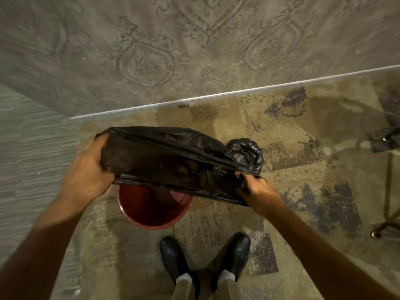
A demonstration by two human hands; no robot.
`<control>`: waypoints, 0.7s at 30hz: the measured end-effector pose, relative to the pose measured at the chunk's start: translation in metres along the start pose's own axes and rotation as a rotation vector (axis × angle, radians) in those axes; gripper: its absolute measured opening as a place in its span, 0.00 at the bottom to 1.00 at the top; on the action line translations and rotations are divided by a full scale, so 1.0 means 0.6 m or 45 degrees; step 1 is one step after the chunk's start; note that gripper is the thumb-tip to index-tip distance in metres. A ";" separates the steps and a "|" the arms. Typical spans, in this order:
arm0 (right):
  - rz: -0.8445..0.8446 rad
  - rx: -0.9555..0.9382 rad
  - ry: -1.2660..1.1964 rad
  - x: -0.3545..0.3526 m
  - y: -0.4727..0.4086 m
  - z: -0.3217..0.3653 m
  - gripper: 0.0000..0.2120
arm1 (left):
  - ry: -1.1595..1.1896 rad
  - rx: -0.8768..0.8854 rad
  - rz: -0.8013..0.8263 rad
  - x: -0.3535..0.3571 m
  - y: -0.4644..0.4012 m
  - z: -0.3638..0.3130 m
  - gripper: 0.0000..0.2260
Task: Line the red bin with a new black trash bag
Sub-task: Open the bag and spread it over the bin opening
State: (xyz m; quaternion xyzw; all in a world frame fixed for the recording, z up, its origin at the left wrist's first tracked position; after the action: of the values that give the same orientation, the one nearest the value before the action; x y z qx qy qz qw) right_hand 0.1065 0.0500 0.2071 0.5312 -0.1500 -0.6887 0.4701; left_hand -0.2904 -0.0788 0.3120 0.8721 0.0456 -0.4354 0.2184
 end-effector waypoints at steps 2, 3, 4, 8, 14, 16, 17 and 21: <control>-0.008 -0.085 0.079 0.029 -0.001 0.035 0.22 | 0.009 -0.108 0.041 -0.008 0.049 0.040 0.42; 0.028 -0.099 0.061 0.043 -0.002 0.050 0.19 | -0.009 -0.170 0.065 -0.009 0.075 0.058 0.40; 0.073 -0.115 0.023 0.055 -0.003 0.067 0.17 | -0.013 -0.229 0.094 -0.007 0.102 0.078 0.36; 0.110 -0.192 0.042 0.102 -0.001 0.115 0.16 | 0.006 -0.272 0.124 0.006 0.183 0.158 0.33; 0.432 -0.457 0.039 0.158 0.024 0.202 0.28 | 0.067 -0.588 0.139 0.026 0.297 0.284 0.42; 0.385 -0.489 -0.003 0.151 0.028 0.208 0.28 | 0.051 -0.625 0.105 0.027 0.305 0.290 0.41; 0.367 -0.492 -0.002 0.150 0.028 0.213 0.30 | 0.019 -0.622 0.120 0.021 0.305 0.289 0.40; 0.269 -0.489 0.019 0.126 0.016 0.224 0.33 | 0.017 -0.666 0.073 0.015 0.314 0.290 0.37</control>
State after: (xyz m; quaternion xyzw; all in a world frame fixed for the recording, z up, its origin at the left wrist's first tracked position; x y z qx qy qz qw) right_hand -0.0055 -0.0553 0.2216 0.4184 -0.0675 -0.6477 0.6332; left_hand -0.3628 -0.3225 0.2778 0.7898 0.1334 -0.3968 0.4484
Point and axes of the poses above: each hand's wrist, its own y-axis away from the middle knuckle, its own x-axis out of the palm, z = x × y, the point moved 4 cm from there along -y, towards the middle knuckle, and after that the axes turned 14 degrees about z, right-handed, at the moved point
